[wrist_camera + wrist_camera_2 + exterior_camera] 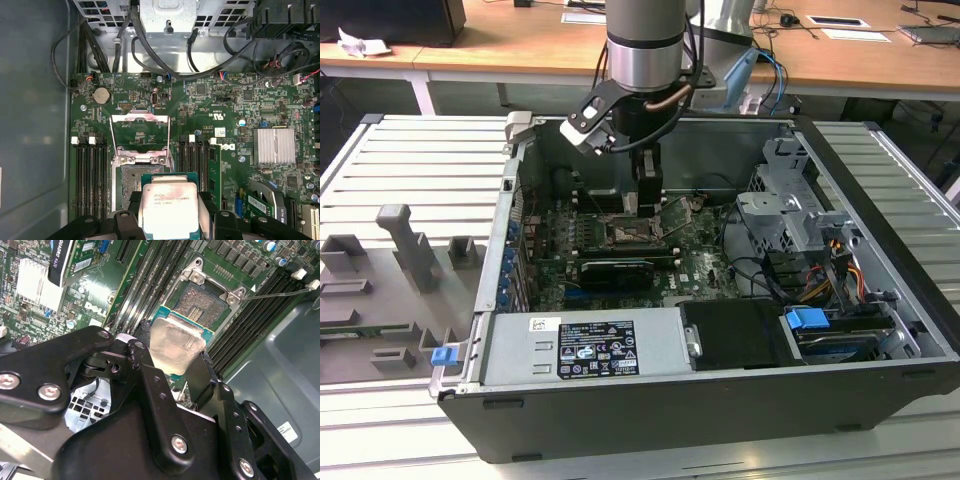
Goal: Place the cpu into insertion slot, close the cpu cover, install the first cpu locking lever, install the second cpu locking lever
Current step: 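Place the cpu into insertion slot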
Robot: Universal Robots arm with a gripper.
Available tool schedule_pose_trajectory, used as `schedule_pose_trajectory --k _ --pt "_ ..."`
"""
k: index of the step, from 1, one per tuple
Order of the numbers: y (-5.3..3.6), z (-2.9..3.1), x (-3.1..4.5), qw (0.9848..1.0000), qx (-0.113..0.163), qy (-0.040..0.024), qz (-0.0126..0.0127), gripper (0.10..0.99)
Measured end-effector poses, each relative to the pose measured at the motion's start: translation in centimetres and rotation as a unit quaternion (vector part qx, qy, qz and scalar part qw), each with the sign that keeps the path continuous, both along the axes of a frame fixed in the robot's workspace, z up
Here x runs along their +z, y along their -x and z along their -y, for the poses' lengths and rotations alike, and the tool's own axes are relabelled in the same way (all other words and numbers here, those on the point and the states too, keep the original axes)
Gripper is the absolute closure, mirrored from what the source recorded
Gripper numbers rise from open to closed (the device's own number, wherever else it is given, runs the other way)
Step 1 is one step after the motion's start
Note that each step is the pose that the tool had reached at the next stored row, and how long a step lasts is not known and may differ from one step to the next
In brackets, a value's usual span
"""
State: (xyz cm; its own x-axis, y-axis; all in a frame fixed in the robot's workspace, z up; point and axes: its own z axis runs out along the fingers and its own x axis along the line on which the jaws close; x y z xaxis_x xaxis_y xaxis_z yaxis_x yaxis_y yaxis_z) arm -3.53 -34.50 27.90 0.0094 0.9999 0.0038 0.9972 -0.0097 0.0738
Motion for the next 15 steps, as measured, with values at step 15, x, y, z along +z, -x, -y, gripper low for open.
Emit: schedule_pose_trajectory --k 15 --pt "0.0 0.0 -0.68 1.0 -0.001 0.0 0.0 0.557"
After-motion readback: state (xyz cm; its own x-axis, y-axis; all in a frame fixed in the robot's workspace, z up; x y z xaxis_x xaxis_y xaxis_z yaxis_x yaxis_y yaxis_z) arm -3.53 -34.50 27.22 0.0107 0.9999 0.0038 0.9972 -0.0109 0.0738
